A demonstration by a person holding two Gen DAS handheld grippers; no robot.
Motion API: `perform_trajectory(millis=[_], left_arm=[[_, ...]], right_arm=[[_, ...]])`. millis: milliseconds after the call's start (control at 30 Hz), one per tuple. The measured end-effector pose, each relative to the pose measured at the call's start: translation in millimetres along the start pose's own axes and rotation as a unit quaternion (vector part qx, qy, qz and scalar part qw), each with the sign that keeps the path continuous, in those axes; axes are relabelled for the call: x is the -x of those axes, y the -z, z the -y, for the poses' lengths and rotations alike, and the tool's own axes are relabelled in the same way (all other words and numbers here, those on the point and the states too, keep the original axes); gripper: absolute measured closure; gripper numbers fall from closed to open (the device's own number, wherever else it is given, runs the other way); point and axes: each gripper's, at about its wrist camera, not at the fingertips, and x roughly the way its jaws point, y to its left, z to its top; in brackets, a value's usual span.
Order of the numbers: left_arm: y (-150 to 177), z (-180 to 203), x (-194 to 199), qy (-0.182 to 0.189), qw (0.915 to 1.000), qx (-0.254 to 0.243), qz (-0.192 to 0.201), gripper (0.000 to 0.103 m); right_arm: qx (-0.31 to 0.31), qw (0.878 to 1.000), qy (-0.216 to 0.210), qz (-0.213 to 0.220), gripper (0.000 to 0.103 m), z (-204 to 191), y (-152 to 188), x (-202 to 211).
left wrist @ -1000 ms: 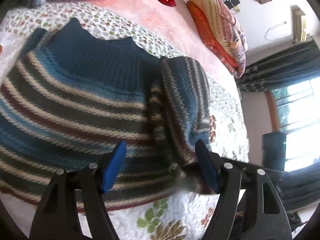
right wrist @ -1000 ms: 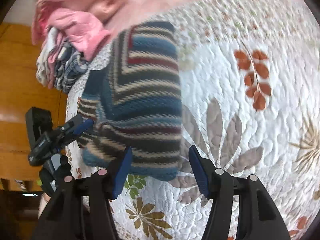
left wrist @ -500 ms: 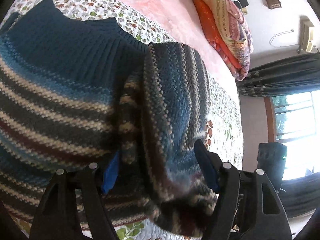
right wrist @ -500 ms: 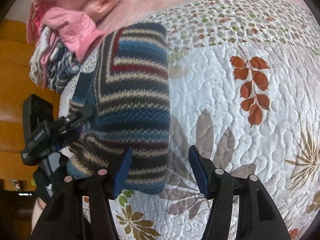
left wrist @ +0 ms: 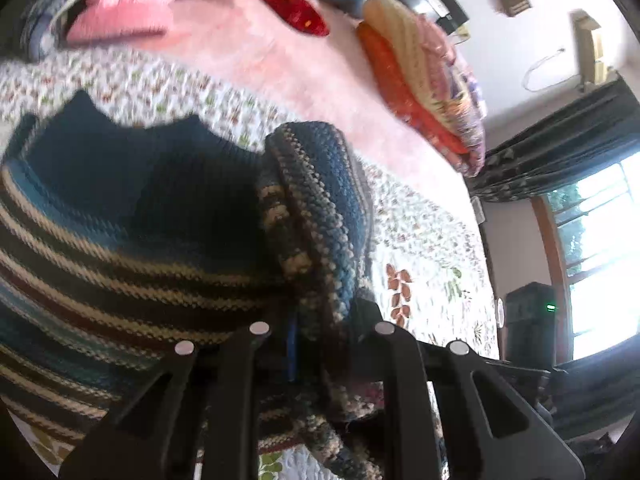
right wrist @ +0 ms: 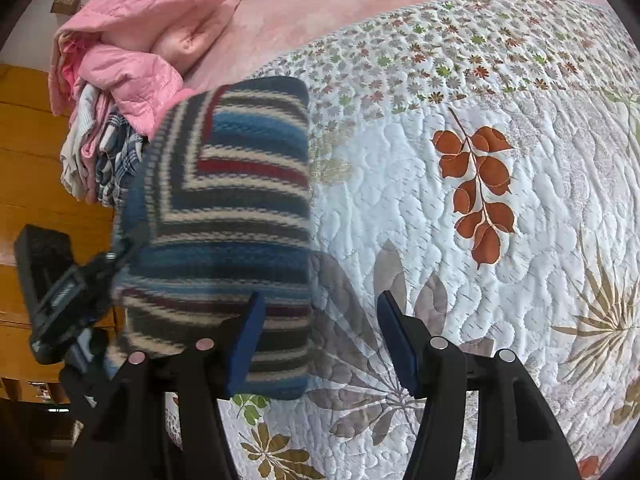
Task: Fold small clothes
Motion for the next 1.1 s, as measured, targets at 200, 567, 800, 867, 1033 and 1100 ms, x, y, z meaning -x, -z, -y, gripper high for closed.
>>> perform_trajectory(millis=[200, 567, 800, 867, 1033, 1100], left_arm=[[-10.9, -26.1, 47.9, -0.023, 0.9995, -0.014, 0.018, 0.087], [-26.0, -97.3, 125.5, -0.082, 0.9950, 0.000, 0.057, 0.088], [-28.7, -147.4, 144.0, -0.073, 0.9950, 0.031, 0.061, 0.088], [-28.9, -164.3, 144.7, -0.076, 0.9947, 0.038, 0.059, 0.088], [-19.4, -206.8, 133.9, -0.093, 0.9927, 0.056, 0.053, 0.087], [-13.0, -219.2, 123.8, -0.097, 0.9928, 0.056, 0.043, 0.087]], right_arm=[[0.034, 0.999, -0.019, 0.003, 0.044, -26.8, 5.7, -9.7], [0.095, 0.992, -0.082, -0.002, 0.043, -93.4, 28.8, -41.6], [0.127, 0.988, -0.081, -0.031, 0.043, -126.2, 44.9, -70.1], [0.134, 0.987, -0.074, -0.039, 0.043, -132.5, 48.3, -80.2], [0.138, 0.987, -0.066, -0.056, 0.043, -141.3, 54.3, -104.0], [0.136, 0.987, -0.065, -0.062, 0.043, -143.0, 56.4, -112.8]])
